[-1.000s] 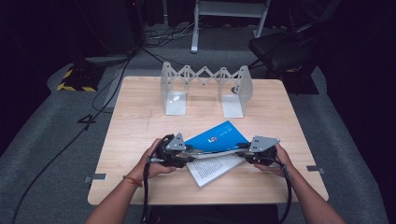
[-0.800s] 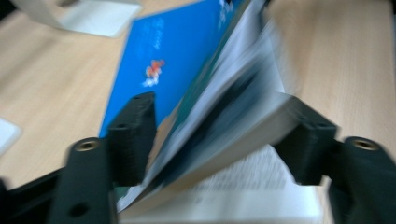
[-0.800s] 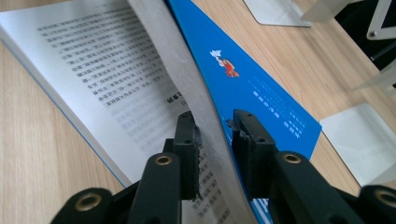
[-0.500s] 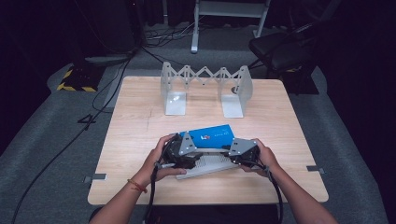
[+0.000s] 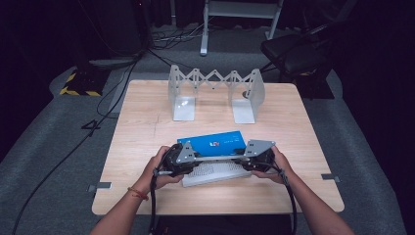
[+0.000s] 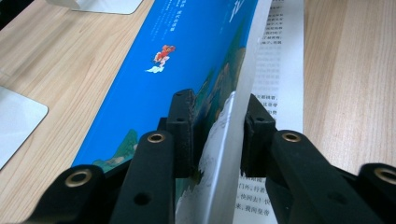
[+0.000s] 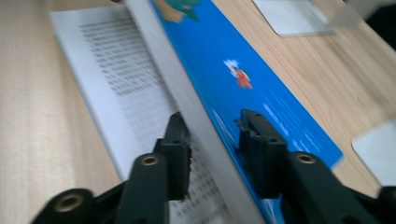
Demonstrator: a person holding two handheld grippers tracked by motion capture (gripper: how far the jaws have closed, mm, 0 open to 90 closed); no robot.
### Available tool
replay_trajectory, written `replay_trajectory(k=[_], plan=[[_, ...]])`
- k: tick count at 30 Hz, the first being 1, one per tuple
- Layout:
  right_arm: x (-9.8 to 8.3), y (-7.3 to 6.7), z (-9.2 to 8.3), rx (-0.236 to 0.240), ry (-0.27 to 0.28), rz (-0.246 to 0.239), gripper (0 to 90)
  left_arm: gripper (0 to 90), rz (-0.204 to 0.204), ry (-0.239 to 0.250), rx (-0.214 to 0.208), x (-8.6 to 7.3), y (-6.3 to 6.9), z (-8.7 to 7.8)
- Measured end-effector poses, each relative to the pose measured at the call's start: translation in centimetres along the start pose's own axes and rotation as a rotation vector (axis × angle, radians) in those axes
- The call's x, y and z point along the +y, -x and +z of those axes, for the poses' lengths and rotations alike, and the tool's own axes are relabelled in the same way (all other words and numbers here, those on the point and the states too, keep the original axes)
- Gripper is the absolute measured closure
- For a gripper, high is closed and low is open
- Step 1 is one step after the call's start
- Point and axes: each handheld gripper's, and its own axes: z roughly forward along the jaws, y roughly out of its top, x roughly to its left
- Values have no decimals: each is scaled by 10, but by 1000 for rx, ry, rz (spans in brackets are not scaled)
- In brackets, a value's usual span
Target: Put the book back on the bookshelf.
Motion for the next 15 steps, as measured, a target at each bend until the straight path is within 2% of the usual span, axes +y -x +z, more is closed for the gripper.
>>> replay_trajectory(k=[1,4,6,8,9,10,12,13,14,15], plan=[[-14,10,-4,14,15,39,577,713,3,0,-12,-1,-1,1],[-22,15,-5,11,21,39,581,717,6,3,-22,-1,-3,1],[-27,12,-7,-29,51,-42,627,719,3,12,-36,-3,-6,0],[-29,12,-8,-20,75,-65,663,718,0,12,-53,-5,-12,-2],[-29,11,-8,-16,79,-70,684,709,-22,11,-72,-6,-17,-2],[-26,9,-7,-15,71,-94,705,687,-47,8,-89,-7,-22,-3],[-21,5,-6,-13,61,-115,737,625,-64,3,-94,-8,-28,-7],[-19,3,-5,-9,52,-128,751,576,-84,-3,-97,-8,-30,-10],[-16,1,-5,-8,47,-144,760,502,-108,-4,-123,-7,-32,-14],[-13,-2,-4,-9,36,-156,766,444,-109,5,-120,-6,-31,-18]])
